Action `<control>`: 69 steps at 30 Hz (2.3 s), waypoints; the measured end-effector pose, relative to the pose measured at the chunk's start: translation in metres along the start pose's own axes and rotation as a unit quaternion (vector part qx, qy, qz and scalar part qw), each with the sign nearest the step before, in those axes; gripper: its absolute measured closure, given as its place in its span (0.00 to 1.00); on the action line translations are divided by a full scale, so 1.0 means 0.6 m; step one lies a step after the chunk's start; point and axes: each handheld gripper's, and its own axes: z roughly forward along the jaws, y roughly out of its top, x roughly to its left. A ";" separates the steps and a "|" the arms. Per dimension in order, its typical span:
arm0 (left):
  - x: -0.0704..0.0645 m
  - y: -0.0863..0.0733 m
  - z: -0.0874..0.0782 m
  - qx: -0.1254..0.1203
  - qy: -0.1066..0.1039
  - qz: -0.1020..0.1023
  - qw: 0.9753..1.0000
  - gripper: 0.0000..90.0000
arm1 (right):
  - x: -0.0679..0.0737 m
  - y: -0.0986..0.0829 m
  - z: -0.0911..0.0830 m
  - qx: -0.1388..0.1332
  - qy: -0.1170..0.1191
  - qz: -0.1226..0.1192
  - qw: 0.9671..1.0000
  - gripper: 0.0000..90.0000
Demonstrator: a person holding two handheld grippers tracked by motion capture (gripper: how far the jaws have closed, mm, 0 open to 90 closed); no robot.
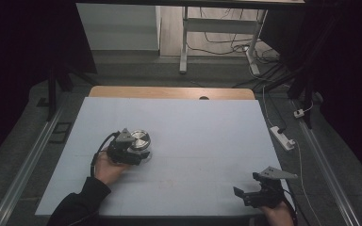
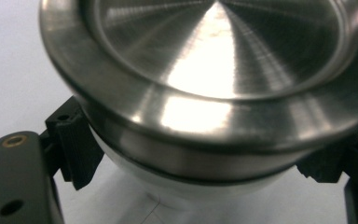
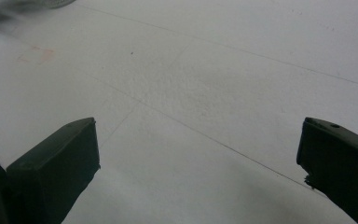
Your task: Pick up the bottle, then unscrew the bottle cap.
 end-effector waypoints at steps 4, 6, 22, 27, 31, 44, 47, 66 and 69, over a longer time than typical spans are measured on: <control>-0.001 0.004 -0.001 0.004 0.006 -0.001 1.000 0.17 | 0.000 0.000 0.000 0.000 0.000 0.000 1.000 0.00; -0.002 0.006 -0.004 0.003 0.011 0.004 1.000 0.17 | 0.000 0.000 0.000 -0.001 0.001 0.000 1.000 0.00; -0.034 0.063 -0.031 -0.035 -0.037 0.039 0.998 0.18 | -0.001 0.000 0.000 -0.002 0.001 0.003 1.000 0.00; -0.050 0.085 -0.029 -0.031 -0.050 0.056 0.997 0.18 | -0.001 0.000 -0.001 -0.002 0.001 0.003 1.000 0.00; -0.062 0.099 -0.026 -0.027 -0.060 0.070 0.995 0.18 | -0.001 0.000 -0.001 -0.002 0.001 0.003 1.000 0.00; -0.098 0.130 -0.008 -0.017 -0.087 0.097 0.991 0.18 | -0.001 -0.001 -0.001 -0.002 0.002 0.001 1.000 0.00; -0.107 0.134 -0.007 -0.017 -0.094 0.100 0.990 0.18 | -0.001 -0.001 -0.001 -0.001 0.002 0.001 1.000 0.00; -0.126 0.137 -0.012 -0.016 -0.112 0.108 0.988 0.18 | 0.006 0.002 0.000 -0.001 0.003 -0.020 1.000 0.00; -0.126 0.136 -0.011 -0.016 -0.113 0.108 0.988 0.18 | 0.008 0.004 -0.002 -0.009 0.008 -0.016 1.000 0.00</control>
